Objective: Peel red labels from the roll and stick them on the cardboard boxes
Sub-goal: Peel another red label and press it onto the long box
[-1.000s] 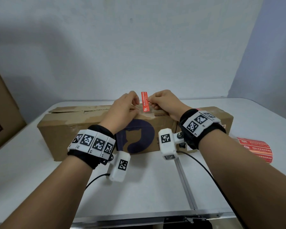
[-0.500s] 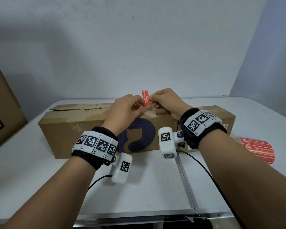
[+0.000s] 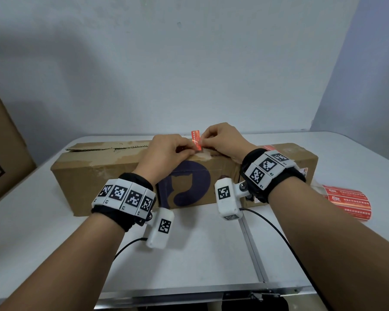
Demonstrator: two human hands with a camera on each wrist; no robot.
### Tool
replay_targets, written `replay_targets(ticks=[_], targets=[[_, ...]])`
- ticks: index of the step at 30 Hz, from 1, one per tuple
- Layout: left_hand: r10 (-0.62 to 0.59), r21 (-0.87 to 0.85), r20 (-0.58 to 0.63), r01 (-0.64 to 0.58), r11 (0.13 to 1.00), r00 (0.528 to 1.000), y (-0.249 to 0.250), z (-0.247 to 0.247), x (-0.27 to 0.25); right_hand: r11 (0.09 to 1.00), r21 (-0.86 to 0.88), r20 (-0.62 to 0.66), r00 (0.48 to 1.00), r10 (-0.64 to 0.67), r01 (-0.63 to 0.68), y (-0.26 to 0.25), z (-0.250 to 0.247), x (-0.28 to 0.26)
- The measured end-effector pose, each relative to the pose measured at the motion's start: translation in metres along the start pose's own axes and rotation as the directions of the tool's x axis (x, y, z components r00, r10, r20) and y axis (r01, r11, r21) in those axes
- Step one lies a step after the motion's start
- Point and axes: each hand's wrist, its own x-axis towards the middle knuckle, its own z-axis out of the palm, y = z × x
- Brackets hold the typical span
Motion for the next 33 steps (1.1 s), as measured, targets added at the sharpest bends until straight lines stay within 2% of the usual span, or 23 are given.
replay_targets(ticks=[10, 24, 28, 33], targets=[[0.037, 0.002, 0.015, -0.037, 0.999, 0.999, -0.0018, -0.0005, 0.0005, 0.991, -0.127, 0.051, 0.998, -0.029, 0.035, -0.0034, -0.0013, -0.0012], [0.035, 0.028, 0.105, -0.038, 0.999, 0.994, -0.0067, -0.0051, 0.006, 0.971, -0.231, 0.091, 0.995, -0.049, 0.069, -0.0053, 0.0008, -0.0017], [0.019, 0.018, 0.118, -0.021, 1.0, 0.993, -0.0061, -0.0064, 0.0051, 0.976, -0.216, 0.1, 0.995, -0.017, 0.038, -0.0038, 0.0, -0.0003], [0.014, 0.009, 0.12, -0.015, 1.0, 0.993, -0.0048, -0.0072, 0.0044, 0.945, -0.326, 0.085, 0.996, 0.004, 0.024, -0.0052, 0.0012, 0.0018]])
